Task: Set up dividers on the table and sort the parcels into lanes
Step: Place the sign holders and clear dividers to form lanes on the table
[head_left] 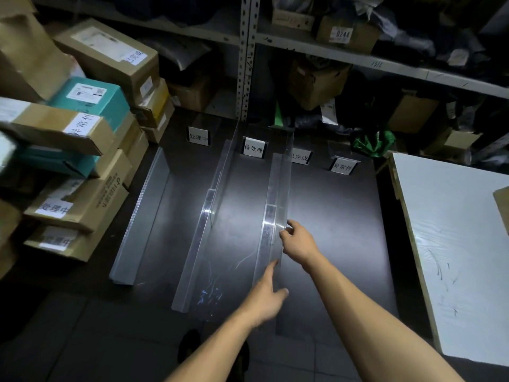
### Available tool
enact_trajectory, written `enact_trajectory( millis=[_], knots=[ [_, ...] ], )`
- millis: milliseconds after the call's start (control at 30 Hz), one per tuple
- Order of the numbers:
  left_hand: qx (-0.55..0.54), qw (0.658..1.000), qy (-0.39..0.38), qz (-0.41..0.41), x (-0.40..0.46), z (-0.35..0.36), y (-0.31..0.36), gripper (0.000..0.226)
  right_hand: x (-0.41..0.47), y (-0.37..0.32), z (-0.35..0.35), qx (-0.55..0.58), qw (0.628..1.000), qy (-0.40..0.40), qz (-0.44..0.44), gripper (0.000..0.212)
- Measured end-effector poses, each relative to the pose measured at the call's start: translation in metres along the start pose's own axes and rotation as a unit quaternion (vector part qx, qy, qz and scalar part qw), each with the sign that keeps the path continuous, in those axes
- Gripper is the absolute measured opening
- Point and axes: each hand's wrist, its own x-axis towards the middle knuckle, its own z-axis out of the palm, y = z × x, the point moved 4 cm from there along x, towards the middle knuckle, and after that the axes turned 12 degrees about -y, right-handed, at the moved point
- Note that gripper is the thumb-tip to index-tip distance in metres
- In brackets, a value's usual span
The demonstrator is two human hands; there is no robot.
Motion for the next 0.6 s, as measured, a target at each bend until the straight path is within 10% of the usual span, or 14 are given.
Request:
enact_trajectory(
  millis=[600],
  knots=[
    [-0.006,0.998,0.036,0.055,0.002,-0.035,0.025,0.07,-0.008,-0.026,-0.014,-0.072,0.994,0.078,0.013,0.055]
  ],
)
